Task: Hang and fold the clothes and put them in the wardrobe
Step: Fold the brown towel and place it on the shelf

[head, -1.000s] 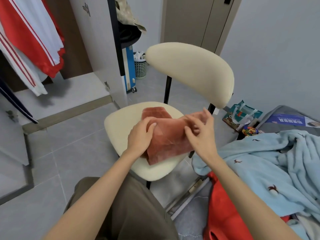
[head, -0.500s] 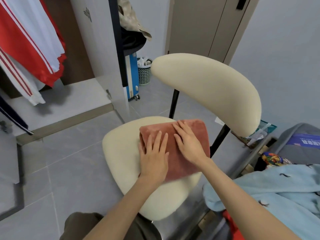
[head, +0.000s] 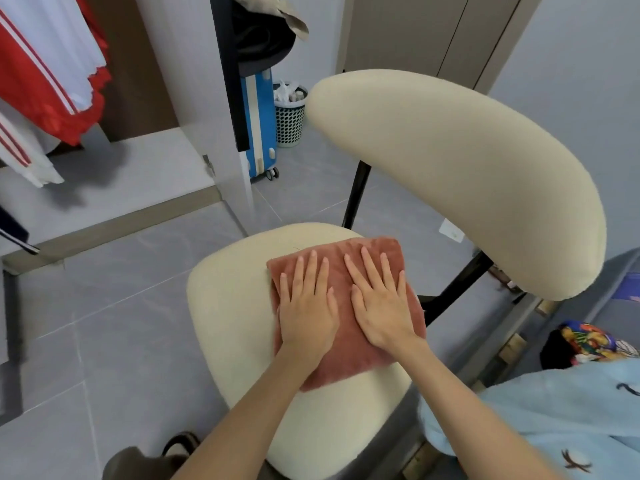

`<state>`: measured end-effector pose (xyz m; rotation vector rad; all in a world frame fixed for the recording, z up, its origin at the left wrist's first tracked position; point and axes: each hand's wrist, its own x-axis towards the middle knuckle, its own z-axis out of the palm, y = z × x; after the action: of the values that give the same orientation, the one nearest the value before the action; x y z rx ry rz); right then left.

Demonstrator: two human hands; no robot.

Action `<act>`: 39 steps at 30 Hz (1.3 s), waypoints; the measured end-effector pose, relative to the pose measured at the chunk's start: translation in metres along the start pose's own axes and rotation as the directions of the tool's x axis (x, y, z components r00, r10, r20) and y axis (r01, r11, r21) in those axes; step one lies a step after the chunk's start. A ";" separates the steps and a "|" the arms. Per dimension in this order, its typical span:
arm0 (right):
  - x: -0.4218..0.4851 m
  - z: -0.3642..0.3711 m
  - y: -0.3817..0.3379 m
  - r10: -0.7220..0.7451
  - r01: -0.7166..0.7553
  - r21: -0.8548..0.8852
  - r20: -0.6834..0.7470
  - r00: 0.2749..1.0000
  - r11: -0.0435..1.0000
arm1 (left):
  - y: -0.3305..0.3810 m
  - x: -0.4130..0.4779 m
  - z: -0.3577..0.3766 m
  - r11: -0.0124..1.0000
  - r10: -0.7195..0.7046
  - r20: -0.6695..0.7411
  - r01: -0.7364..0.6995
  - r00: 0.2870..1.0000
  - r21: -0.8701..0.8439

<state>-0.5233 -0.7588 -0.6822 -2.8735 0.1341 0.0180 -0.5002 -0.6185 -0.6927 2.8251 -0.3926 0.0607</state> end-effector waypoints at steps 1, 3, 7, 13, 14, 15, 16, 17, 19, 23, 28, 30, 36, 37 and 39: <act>0.003 0.006 -0.001 0.003 -0.003 -0.007 0.002 1.000 1.000 | -0.004 0.000 0.006 1.000 -0.020 0.013 0.020 1.000 -0.015; 0.010 0.013 -0.003 0.027 -0.027 -0.007 0.022 0.999 1.000 | -0.010 0.005 0.013 0.997 -0.050 0.040 0.052 0.998 -0.062; 0.019 0.013 -0.003 0.057 -0.060 0.042 0.071 0.996 0.997 | -0.012 0.012 0.010 0.987 -0.112 0.114 0.124 0.987 -0.104; 0.005 0.002 0.003 0.247 -0.236 0.244 -0.011 0.969 0.940 | -0.007 -0.001 0.001 0.921 -0.282 0.145 0.309 0.949 -0.236; 0.004 0.000 0.004 0.280 -0.271 0.269 0.004 0.960 0.924 | -0.006 -0.002 0.000 0.909 -0.296 0.140 0.323 0.945 -0.262; 0.004 -0.001 0.005 0.300 -0.293 0.286 0.019 0.954 0.912 | -0.007 -0.003 0.000 0.899 -0.300 0.135 0.327 0.944 -0.291; 0.003 -0.002 0.006 0.311 -0.306 0.296 0.030 0.950 0.905 | -0.007 -0.004 0.001 0.891 -0.298 0.132 0.325 0.946 -0.318; 0.002 -0.003 0.007 0.316 -0.311 0.297 0.030 0.948 0.903 | -0.007 -0.005 0.001 0.883 -0.297 0.130 0.324 0.946 -0.340; 0.003 -0.002 0.010 0.308 -0.301 0.261 0.016 0.951 0.917 | -0.006 -0.005 0.004 0.879 -0.302 0.115 0.323 0.946 -0.350; 0.008 0.000 0.020 0.241 -0.244 0.133 0.038 0.970 0.961 | -0.005 -0.003 0.008 0.891 -0.295 0.081 0.304 0.952 -0.337; 0.012 -0.001 0.030 0.229 -0.251 0.335 0.102 0.968 0.908 | -0.007 -0.001 0.012 0.861 -0.310 0.076 0.314 0.948 -0.401; 0.010 0.000 0.029 0.240 -0.253 0.368 0.080 0.967 0.895 | -0.007 -0.002 0.011 0.855 -0.305 0.072 0.306 0.950 -0.419; 0.002 0.001 0.020 0.307 -0.313 0.387 0.079 0.948 0.867 | -0.014 -0.001 0.002 0.793 -0.285 0.172 0.333 0.943 -0.511; 0.001 0.000 0.019 0.319 -0.332 0.394 0.100 0.942 0.857 | -0.015 0.000 0.000 0.785 -0.283 0.199 0.346 0.938 -0.513; -0.001 0.000 0.017 0.335 -0.359 0.410 0.132 0.933 0.839 | -0.019 0.003 -0.004 0.768 -0.278 0.253 0.372 0.927 -0.520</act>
<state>-0.5257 -0.7752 -0.6863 -2.3681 0.5743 0.1220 -0.4923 -0.6001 -0.6936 2.2650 0.0619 -0.3123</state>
